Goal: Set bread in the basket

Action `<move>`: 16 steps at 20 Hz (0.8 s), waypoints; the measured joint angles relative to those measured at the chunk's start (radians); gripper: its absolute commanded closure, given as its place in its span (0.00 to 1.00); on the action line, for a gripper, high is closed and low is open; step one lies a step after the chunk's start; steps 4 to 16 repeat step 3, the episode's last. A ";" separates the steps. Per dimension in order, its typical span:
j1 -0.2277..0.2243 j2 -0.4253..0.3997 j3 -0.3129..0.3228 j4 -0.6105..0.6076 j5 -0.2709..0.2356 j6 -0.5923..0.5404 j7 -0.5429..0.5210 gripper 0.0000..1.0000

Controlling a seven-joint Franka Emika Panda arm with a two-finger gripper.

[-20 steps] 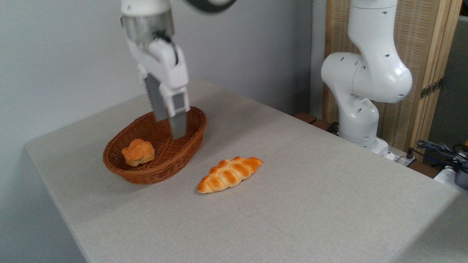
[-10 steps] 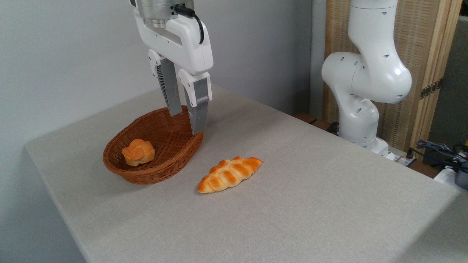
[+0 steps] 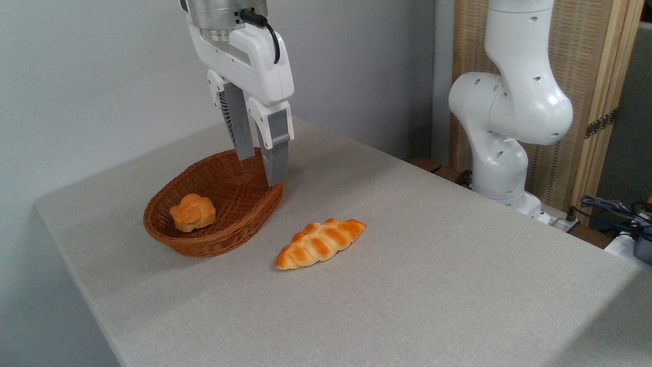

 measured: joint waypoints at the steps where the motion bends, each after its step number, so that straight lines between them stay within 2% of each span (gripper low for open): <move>1: -0.001 0.000 0.001 0.000 0.000 0.000 0.000 0.00; 16: -0.002 0.001 0.005 0.000 0.000 0.000 0.000 0.00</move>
